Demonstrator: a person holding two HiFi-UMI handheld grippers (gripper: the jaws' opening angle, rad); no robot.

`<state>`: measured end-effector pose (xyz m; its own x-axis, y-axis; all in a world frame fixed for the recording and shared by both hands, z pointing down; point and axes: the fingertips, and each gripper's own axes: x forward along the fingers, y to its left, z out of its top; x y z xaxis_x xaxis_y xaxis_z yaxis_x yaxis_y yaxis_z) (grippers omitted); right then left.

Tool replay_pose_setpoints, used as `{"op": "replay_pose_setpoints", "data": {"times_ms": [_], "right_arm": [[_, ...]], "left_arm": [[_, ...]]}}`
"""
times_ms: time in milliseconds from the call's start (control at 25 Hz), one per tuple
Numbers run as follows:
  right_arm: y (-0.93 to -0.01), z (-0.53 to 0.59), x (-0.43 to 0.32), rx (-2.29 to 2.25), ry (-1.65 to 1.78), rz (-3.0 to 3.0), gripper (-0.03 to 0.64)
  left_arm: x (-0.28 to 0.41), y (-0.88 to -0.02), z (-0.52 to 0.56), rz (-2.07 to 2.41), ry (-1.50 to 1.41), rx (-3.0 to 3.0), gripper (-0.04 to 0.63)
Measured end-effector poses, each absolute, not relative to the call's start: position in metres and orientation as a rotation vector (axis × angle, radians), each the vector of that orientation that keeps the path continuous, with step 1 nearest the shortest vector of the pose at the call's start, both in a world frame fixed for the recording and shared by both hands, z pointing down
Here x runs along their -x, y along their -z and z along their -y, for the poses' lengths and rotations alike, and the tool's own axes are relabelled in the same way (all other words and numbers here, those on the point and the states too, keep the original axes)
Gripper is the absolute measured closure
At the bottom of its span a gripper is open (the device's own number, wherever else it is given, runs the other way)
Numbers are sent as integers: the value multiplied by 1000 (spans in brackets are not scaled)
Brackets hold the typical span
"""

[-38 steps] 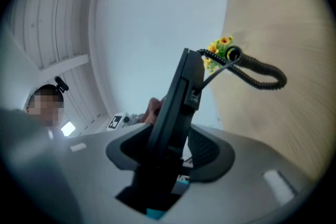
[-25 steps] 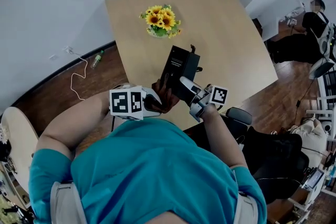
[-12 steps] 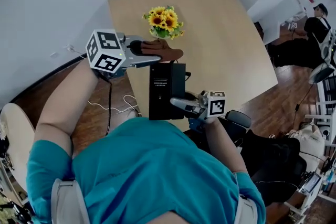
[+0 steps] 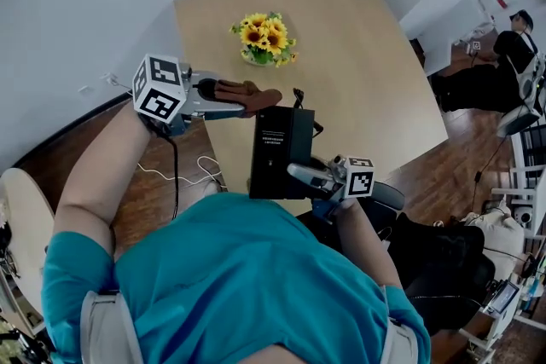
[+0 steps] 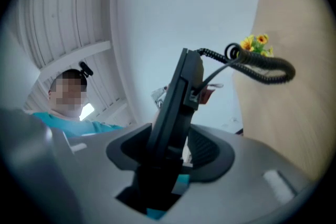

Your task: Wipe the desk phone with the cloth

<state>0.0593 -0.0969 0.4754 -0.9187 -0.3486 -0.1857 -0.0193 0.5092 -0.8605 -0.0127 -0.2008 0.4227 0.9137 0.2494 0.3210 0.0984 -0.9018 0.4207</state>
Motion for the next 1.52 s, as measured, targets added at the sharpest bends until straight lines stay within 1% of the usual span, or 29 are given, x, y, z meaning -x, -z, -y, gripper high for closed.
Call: {"op": "replay_pose_setpoints", "data": {"times_ms": [160,320,480,720,880,1200,1360,1520], "right_arm": [[-461,114,-71,337,1331,-2296,405],[-452,131,-60,347,1302,-2231,405],[-443,146,-69,378,1302,-2119,405],[-445,164,-108,482,1251,-1985,407],[-438,167,-127,505,1201,-1936,407],[-409,168,-158,438,1096,-1817,407],[-396,169,-169,409,1053,-1758,407],[-376,167,-163,348,1013,-1763,417]], "left_arm": [[3,-399,222,122,-279,-2781,506],[-15,-395,225,292,-169,-2823,506],[-23,-397,211,261,-169,-2822,506],[-31,-403,169,68,-231,-2817,506],[-27,-403,151,24,-180,-2768,508],[-14,-442,156,112,-215,-2673,506],[-16,-443,165,158,-149,-2582,506],[-19,-461,174,224,-147,-2487,506]]}}
